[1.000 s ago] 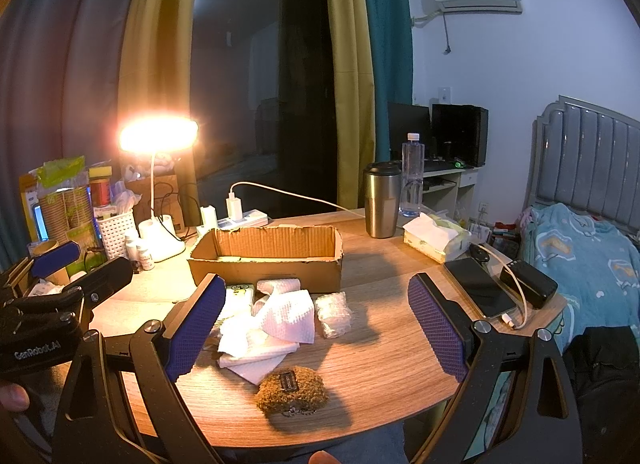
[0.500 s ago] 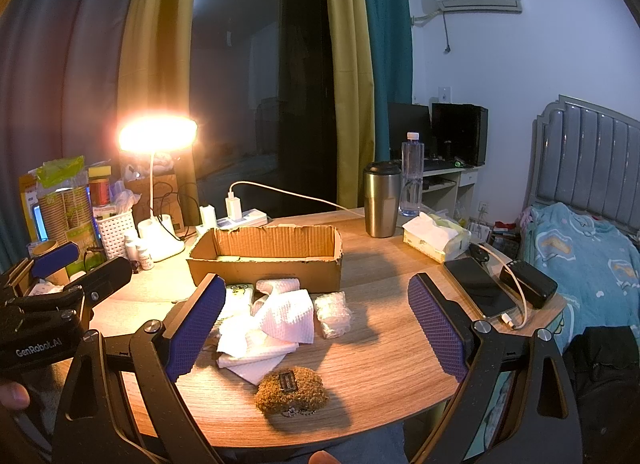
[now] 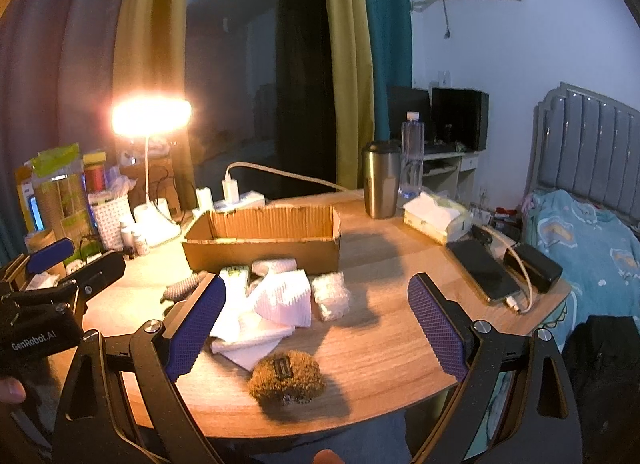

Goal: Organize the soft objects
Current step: 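Reach the right gripper to the brown fuzzy plush and close on it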

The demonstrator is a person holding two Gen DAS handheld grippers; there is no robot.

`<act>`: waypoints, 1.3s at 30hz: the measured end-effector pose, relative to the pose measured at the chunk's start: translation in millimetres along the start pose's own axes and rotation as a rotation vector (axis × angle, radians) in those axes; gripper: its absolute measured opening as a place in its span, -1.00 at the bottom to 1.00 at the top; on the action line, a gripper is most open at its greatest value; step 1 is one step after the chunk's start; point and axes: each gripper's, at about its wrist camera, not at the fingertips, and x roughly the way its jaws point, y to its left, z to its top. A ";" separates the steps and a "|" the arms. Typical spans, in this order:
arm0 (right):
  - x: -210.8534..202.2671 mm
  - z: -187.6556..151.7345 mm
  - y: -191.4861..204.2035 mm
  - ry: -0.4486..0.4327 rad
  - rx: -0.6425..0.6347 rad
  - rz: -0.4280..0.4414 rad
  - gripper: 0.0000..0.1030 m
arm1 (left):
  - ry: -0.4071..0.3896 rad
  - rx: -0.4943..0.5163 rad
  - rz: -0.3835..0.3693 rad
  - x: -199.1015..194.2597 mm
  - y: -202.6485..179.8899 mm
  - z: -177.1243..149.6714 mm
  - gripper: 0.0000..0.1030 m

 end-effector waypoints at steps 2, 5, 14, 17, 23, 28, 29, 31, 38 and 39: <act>5.2 -4.3 0.5 0.020 -0.008 -0.002 0.84 | 0.013 -0.004 0.001 4.5 0.7 -3.0 0.99; 15.9 -11.8 1.1 0.060 -0.013 -0.004 0.84 | 0.036 -0.013 0.000 13.2 2.6 -9.0 0.99; 54.3 -42.3 9.5 0.205 -0.026 0.027 0.84 | 0.121 -0.038 0.017 36.6 13.0 -32.2 0.99; 66.6 -50.2 13.9 0.245 -0.035 0.042 0.83 | 0.149 -0.044 0.016 44.9 15.1 -39.8 0.99; 88.0 -61.4 15.4 0.316 -0.038 0.060 0.83 | 0.200 -0.042 0.007 62.2 14.3 -49.3 0.99; 101.0 -70.0 15.9 0.347 -0.038 0.070 0.83 | 0.233 -0.034 0.004 72.5 13.4 -53.0 0.99; 104.2 -71.9 15.3 0.355 -0.036 0.072 0.83 | 0.239 -0.032 0.005 74.3 13.1 -53.7 0.99; 109.0 -74.7 14.3 0.368 -0.032 0.077 0.83 | 0.248 -0.027 0.008 77.4 12.1 -54.1 0.99; 117.6 -76.6 5.0 0.372 -0.021 0.097 0.19 | 0.268 0.010 0.019 86.3 1.0 -50.8 0.99; 118.3 -76.2 2.3 0.370 -0.017 0.104 0.18 | 0.271 0.019 0.020 88.2 -2.2 -49.7 0.99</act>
